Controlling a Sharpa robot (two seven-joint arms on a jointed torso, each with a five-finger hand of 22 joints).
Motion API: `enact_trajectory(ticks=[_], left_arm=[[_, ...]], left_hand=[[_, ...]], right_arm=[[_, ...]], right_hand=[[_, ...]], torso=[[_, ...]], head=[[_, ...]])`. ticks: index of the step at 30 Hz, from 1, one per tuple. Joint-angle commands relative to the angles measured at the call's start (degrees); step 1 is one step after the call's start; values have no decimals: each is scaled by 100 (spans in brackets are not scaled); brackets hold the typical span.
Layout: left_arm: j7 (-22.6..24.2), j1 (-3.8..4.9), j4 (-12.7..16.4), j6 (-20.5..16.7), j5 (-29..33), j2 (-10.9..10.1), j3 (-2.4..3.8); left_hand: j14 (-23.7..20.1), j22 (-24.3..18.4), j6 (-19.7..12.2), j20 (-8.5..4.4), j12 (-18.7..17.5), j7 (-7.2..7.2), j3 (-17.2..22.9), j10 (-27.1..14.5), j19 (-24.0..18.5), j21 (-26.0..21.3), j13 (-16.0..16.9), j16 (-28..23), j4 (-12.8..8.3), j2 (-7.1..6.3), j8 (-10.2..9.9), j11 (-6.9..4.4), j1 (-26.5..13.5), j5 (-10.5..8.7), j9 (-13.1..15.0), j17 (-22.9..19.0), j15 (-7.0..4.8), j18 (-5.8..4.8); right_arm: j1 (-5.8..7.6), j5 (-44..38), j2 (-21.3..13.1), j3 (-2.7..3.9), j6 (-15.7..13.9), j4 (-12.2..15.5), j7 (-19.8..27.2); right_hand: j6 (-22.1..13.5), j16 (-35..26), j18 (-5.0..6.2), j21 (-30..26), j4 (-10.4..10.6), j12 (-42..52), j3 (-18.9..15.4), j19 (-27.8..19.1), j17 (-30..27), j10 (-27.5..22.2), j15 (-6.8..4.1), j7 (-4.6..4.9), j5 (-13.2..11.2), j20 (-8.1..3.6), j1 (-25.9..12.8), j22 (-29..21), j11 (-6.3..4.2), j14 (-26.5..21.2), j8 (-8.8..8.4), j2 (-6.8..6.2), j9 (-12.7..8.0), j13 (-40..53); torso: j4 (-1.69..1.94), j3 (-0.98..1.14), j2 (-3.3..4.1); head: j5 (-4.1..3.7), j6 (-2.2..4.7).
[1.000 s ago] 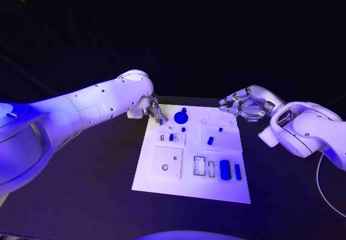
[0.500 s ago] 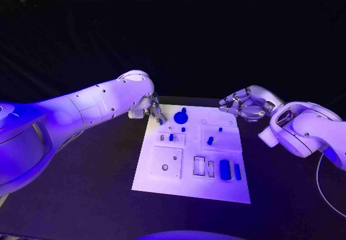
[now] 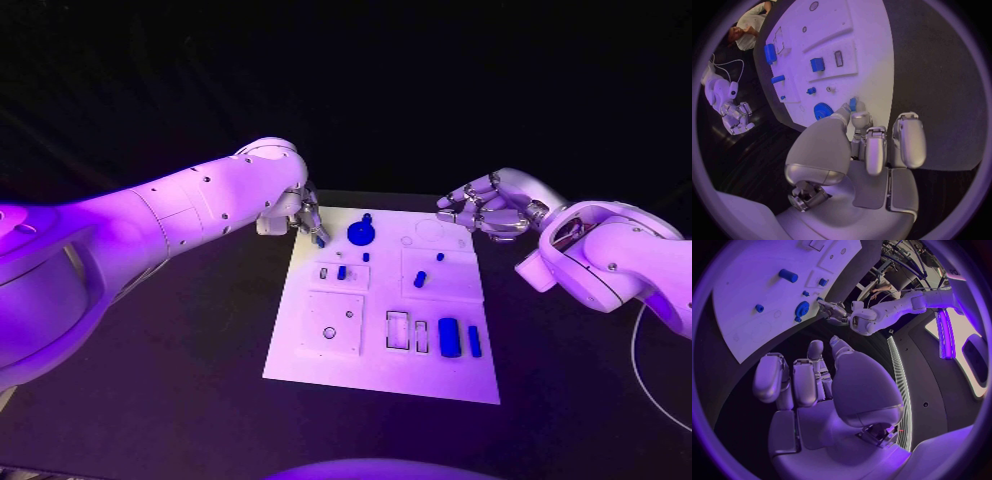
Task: Assemble the parts on the task board
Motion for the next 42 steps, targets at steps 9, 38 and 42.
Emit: enact_trajectory(ticks=[9,38,42], left_arm=[[366,-29,577,-451,225,-342,-14],[952,-270,2505,-1044,-367,-1537,-92],[912,-305,2490,-875,-404,-1544,-104]], left_hand=[[603,467,13,8,-5,0,1780,142,26,-27,-22,14,-493,-547,174,-19,-371,11,74,1510,10,10],[603,583,108,-27,111,-53,2315,328,102,76,86,14,-582,-893,269,-59,-560,1,98,1510,-21,-18],[603,583,108,-27,111,-53,2315,328,102,76,86,14,-582,-893,269,-59,-560,1,98,1510,-21,-18]], right_arm=[[-3,-52,-16,1,79,7,4],[-4,4,-39,0,91,1,9],[-5,5,-39,0,93,-2,10]], right_hand=[[-20,12,60,-19,-1,20,-35,-9,1,-8,27,9,32,-9,35,2,-24,169,34,16,6,-10],[-20,7,59,-17,3,25,-41,-5,-6,-5,27,9,46,-10,37,7,-24,169,35,21,7,-8],[-20,7,59,-17,3,25,-41,-5,-6,-5,27,9,46,-10,37,7,-24,169,35,21,7,-8]], torso=[[13,6,-11],[21,-10,-14],[19,-5,-14]], head=[[-19,-7],[10,-30],[10,-33]])
